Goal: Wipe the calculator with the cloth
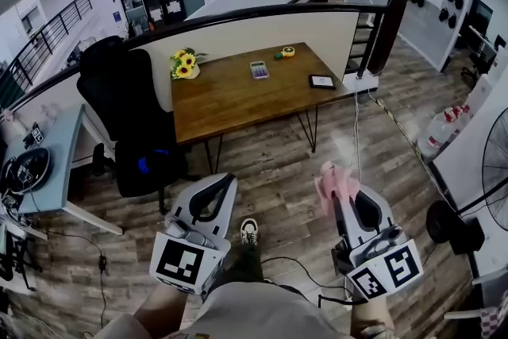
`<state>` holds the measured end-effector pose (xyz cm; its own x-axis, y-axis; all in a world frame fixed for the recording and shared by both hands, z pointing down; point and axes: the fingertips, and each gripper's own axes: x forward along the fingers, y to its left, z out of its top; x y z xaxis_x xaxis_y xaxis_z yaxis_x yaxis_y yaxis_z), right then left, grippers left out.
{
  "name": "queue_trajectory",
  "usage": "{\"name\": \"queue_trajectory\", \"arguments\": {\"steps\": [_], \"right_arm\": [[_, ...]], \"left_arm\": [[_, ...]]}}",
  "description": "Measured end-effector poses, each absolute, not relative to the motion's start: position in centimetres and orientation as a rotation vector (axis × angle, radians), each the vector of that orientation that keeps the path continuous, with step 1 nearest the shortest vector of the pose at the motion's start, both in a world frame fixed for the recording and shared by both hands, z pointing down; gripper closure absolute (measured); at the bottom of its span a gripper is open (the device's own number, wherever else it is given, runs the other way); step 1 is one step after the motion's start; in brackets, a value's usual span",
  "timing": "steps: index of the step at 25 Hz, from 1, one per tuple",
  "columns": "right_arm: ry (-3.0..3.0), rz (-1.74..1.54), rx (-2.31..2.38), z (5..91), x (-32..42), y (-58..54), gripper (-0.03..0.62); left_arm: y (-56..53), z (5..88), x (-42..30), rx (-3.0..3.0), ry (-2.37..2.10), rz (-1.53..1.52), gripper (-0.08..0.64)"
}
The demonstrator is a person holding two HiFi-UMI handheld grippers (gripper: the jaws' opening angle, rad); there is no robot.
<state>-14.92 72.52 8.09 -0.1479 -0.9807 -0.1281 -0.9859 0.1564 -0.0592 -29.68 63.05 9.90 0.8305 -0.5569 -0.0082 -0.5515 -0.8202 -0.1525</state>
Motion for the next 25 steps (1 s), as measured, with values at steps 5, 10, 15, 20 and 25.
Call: {"name": "queue_trajectory", "arguments": {"steps": [5,10,15,20,25], "right_arm": [[2.292,0.069,-1.966,8.1,-13.4,69.6,0.552],[2.279,0.043,-1.984,9.0,-11.7,64.9,0.552],[2.262,0.017,-1.994,8.8,-9.9,59.1,0.552],[2.265,-0.015,-2.006,8.7,-8.4,52.1,0.552],[2.280,-0.058,-2.014,9.3,-7.7,44.3,0.552]], "left_arm": [[59.9,10.0,-28.0,-2.862,0.869,-0.060,0.557],[55.0,10.6,-26.3,-2.868,0.859,-0.055,0.557],[49.2,10.2,-24.8,-2.887,0.855,-0.056,0.557],[42.0,10.3,-23.2,-2.896,0.847,-0.073,0.557],[34.3,10.7,-21.9,-2.926,0.827,-0.084,0.557]]}}
